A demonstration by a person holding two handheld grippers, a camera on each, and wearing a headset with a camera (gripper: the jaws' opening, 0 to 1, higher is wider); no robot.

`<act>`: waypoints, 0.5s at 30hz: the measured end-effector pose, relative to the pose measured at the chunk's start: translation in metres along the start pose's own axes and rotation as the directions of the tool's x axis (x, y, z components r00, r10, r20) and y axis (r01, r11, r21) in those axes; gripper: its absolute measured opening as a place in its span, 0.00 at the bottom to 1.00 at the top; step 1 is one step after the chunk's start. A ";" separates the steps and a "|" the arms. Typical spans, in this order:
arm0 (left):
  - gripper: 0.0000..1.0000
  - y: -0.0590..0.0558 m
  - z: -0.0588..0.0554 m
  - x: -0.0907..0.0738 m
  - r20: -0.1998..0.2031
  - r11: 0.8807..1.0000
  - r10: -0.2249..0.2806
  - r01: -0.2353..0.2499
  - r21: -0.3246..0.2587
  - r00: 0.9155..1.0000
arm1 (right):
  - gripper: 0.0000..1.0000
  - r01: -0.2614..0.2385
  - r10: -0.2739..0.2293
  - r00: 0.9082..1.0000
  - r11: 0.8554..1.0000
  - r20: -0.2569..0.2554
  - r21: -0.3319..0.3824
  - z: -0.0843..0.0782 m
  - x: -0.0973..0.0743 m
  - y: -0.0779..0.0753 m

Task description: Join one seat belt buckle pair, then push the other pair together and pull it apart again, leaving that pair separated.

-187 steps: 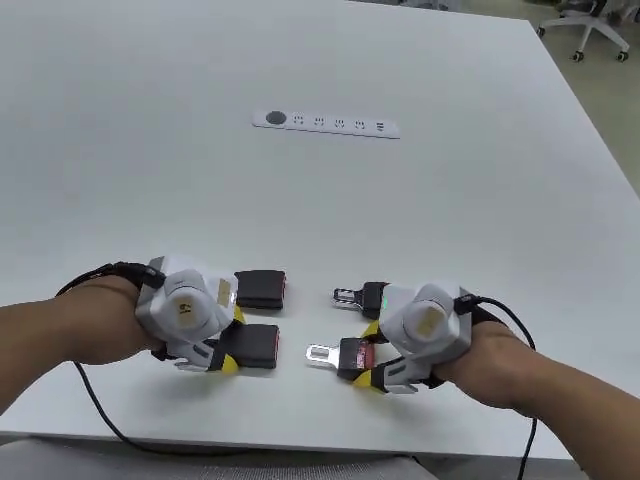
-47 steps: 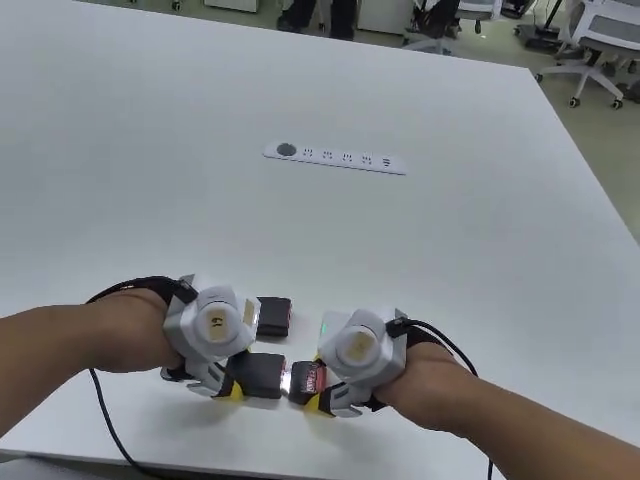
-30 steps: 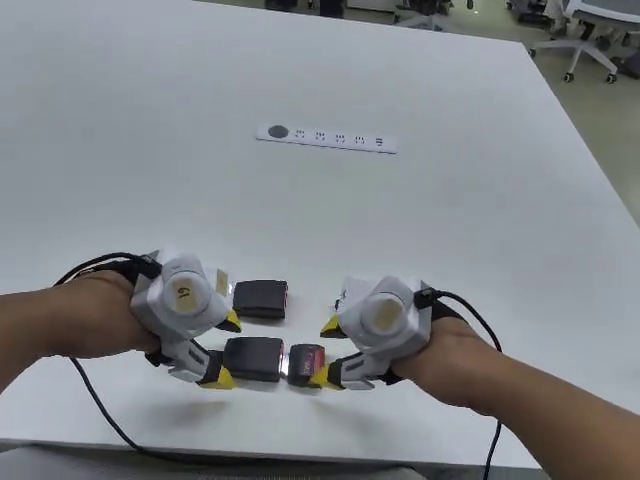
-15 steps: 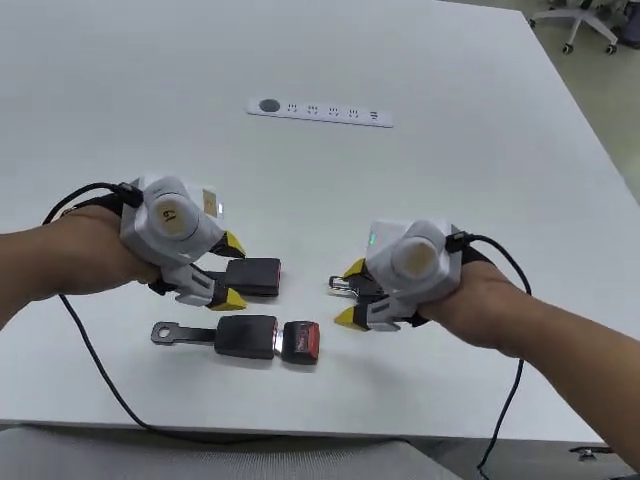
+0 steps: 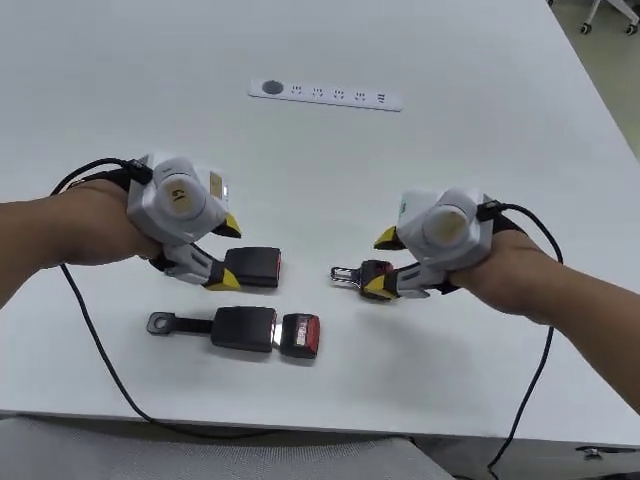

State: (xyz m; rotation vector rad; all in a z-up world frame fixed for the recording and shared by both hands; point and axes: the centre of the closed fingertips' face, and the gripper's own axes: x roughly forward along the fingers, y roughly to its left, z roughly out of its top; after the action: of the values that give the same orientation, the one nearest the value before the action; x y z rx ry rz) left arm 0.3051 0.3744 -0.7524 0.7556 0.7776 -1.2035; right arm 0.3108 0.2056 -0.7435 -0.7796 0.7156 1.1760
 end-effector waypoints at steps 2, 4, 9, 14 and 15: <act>0.45 -0.001 -0.001 0.000 -0.032 1.000 -0.007 0.008 0.029 0.999 | 0.33 0.000 0.000 1.000 1.000 -0.016 -0.002 -0.007 0.004 -0.003; 0.45 -0.004 -0.007 0.009 -0.057 0.999 -0.023 0.026 0.046 0.998 | 0.34 -0.022 0.022 1.000 0.999 0.002 0.030 -0.007 0.009 -0.003; 0.44 -0.004 -0.002 0.017 -0.052 0.998 -0.052 0.054 0.040 0.997 | 0.33 -0.072 0.072 0.997 0.997 -0.008 0.033 -0.010 0.008 0.005; 0.41 -0.002 -0.003 0.024 -0.052 0.997 -0.068 0.070 0.038 0.996 | 0.33 -0.091 0.092 0.995 0.996 -0.037 0.014 -0.025 0.015 0.010; 0.41 -0.002 -0.003 0.025 -0.056 0.997 -0.070 0.072 0.036 0.996 | 0.32 -0.093 0.094 0.995 0.996 -0.041 0.016 -0.027 0.015 0.010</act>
State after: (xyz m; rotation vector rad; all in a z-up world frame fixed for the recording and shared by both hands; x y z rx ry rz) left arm 0.3076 0.3643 -0.7754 0.8006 0.8342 -1.2692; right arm 0.3026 0.1931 -0.7720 -0.7678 0.8012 1.2411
